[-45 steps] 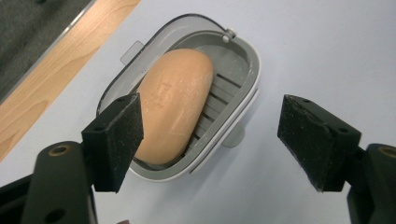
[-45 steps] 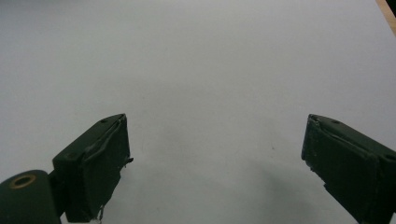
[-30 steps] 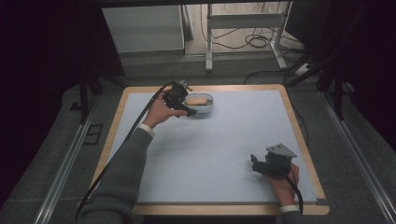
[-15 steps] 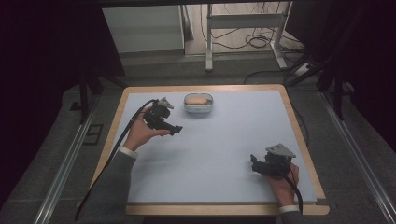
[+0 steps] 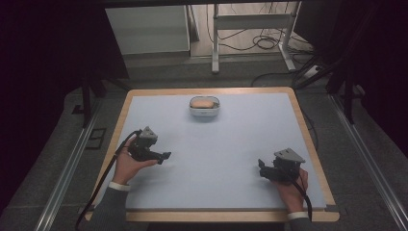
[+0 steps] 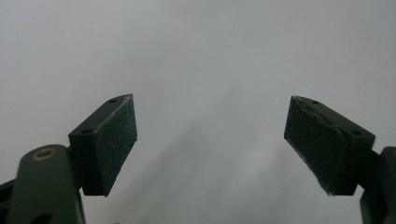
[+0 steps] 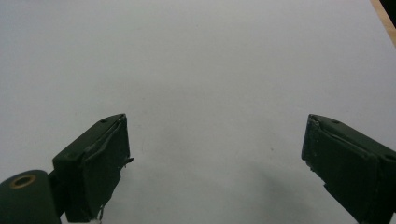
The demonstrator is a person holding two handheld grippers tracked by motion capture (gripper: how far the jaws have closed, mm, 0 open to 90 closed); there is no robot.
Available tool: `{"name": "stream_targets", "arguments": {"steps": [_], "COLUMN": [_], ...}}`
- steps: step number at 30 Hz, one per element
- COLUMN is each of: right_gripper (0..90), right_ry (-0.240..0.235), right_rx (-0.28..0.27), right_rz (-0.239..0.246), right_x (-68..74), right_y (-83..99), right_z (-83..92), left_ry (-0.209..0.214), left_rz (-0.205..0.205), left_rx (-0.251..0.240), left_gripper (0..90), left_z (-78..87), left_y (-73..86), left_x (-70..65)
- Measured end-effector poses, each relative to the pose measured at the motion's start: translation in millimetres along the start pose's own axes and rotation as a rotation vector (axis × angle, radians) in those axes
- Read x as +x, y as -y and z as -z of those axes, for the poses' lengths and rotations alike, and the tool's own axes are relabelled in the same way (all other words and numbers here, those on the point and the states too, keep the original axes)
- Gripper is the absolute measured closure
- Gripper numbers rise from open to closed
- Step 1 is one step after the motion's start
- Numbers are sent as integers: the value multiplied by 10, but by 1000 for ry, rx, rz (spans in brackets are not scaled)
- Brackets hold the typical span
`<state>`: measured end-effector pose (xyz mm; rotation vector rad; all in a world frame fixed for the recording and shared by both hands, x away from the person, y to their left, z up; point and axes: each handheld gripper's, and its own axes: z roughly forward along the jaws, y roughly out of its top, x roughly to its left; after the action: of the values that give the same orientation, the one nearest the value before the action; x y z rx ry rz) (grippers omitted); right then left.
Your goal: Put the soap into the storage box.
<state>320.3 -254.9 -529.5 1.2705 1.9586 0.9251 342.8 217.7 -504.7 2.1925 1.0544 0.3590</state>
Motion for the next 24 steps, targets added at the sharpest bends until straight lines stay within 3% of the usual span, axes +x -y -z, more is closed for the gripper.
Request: {"name": "stream_targets", "arguments": {"steps": [10, 24], "right_gripper": [76, 76], "right_ry": [-12, -27], "right_rx": [-13, -20], "right_rz": [-8, -26], "right_x": [-11, -31], "right_y": [6, 9], "right_z": [13, 20], "left_ry": [-12, -19], "left_rz": [52, 68], "left_rx": [-11, -38], "left_gripper": [173, 173], "left_z": [61, 97], "left_y": [254, 278], "left_x": [34, 51]}}
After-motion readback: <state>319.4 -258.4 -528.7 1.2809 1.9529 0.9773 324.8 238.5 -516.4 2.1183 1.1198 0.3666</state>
